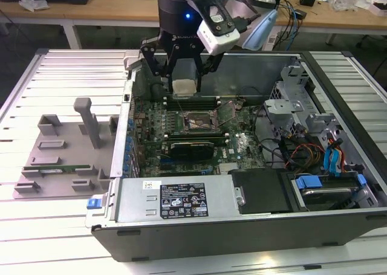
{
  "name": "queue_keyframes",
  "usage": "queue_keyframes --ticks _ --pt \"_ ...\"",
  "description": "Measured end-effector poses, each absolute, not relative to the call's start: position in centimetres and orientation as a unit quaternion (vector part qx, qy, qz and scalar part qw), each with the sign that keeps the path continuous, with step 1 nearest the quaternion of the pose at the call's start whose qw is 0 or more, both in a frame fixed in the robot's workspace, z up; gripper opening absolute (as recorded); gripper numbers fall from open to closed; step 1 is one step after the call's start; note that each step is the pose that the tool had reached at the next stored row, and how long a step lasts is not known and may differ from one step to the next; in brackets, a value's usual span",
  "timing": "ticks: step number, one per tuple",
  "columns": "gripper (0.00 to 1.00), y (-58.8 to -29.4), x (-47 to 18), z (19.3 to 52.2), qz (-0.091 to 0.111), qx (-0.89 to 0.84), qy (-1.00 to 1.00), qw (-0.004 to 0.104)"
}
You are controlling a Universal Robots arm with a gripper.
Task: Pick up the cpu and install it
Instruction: 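Pick up the cpu and move it towards the insertion slot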
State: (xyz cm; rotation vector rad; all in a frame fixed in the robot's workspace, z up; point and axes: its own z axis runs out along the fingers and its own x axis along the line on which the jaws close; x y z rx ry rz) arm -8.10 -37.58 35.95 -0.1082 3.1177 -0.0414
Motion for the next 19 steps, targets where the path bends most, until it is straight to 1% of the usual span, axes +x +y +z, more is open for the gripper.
queue_keyframes --ticks 14,19 --pt "0.55 -36.9 -5.2 35.0 -0.016 -0.035 0.999 0.011" --pt "0.55 -36.1 -4.5 34.4 -0.016 -0.035 0.999 0.011"
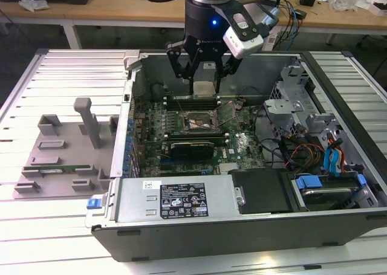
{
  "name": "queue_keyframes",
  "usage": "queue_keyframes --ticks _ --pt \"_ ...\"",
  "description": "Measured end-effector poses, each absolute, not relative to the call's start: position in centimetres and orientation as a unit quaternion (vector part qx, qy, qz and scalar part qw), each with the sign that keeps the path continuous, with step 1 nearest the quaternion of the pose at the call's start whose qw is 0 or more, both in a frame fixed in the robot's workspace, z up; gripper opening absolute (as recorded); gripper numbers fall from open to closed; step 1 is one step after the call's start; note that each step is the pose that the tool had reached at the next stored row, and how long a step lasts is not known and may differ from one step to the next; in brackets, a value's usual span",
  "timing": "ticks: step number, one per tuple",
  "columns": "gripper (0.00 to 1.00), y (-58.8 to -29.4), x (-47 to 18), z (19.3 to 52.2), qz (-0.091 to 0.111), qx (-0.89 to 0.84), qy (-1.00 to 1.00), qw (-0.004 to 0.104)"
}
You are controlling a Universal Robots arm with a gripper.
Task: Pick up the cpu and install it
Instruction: 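Pick up the cpu and move it towards the insertion slot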
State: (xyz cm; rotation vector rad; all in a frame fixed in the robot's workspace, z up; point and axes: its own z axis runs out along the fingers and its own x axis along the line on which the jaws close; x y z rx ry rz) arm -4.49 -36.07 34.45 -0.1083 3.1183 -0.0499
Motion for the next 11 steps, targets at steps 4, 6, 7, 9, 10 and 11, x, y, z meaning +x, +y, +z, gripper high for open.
queue_keyframes --ticks 4,6,7,9,10,11 --pt "0.55 -35.1 -4.1 33.5 -0.016 -0.035 0.999 0.01" --pt "0.55 -34.9 -4.0 33.0 -0.016 -0.035 0.999 0.01" --pt "0.55 -34.8 -3.9 32.8 -0.016 -0.035 0.999 0.01" --pt "0.55 -34.8 -3.9 32.5 -0.016 -0.035 0.999 0.01" --pt "0.55 -34.7 -3.9 32.3 -0.016 -0.035 0.999 0.01" --pt "0.55 -34.7 -3.9 32.0 -0.016 -0.035 0.999 0.01"
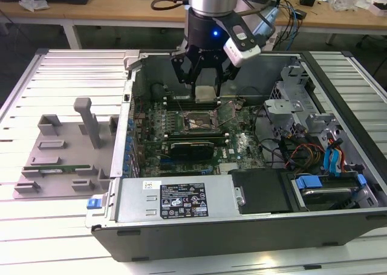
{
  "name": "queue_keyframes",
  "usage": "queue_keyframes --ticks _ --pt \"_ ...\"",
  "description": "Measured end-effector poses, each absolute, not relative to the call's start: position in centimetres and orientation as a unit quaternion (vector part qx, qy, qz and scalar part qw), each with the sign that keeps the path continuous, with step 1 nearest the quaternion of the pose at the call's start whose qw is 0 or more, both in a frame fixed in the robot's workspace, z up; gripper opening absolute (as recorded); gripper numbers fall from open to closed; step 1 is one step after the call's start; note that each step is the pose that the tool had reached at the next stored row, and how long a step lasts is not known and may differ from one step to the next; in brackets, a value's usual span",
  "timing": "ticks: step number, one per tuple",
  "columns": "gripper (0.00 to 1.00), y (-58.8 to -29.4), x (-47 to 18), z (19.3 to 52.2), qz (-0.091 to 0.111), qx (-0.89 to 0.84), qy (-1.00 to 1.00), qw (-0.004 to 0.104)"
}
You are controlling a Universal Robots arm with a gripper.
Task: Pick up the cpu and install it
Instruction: 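Pick up the cpu and move it towards the insertion slot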
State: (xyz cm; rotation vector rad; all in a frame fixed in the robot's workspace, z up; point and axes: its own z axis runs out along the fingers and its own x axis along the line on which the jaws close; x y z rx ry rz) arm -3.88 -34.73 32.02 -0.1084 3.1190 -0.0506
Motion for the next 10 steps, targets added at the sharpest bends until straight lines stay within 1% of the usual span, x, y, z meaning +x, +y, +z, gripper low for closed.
queue_keyframes --ticks 10 --pt "0.55 -34.5 -3.8 29.9 -0.016 -0.035 0.999 0.01"
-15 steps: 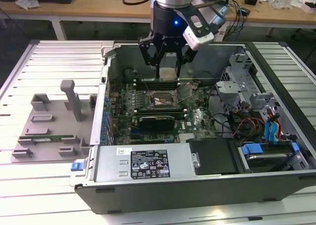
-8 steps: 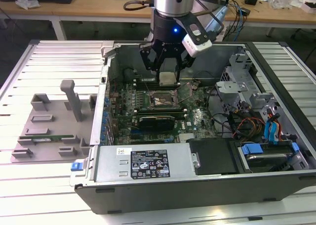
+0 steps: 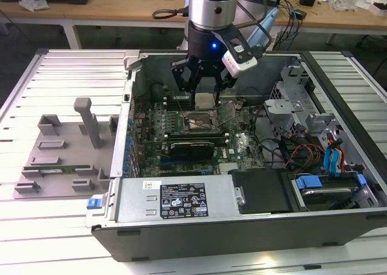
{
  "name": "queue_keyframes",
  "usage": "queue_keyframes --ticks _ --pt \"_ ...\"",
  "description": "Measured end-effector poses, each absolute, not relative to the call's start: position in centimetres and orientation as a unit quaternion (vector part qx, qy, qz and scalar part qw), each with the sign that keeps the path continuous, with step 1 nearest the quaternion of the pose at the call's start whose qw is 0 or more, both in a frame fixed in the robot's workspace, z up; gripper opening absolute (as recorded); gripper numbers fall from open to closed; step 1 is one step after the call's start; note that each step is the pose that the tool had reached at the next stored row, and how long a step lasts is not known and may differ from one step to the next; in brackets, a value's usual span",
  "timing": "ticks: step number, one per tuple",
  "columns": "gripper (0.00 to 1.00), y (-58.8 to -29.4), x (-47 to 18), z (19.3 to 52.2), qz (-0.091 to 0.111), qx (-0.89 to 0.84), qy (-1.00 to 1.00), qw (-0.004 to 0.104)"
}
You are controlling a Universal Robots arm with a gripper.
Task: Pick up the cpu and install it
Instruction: 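Pick up the cpu and move it towards the insertion slot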
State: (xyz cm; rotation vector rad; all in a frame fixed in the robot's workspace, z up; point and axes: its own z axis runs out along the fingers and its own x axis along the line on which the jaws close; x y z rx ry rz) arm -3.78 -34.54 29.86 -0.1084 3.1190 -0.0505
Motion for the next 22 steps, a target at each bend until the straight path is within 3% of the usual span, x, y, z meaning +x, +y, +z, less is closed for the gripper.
queue_keyframes --ticks 22 --pt "0.55 -33.0 -3.4 28.1 -0.016 -0.035 0.999 0.01"
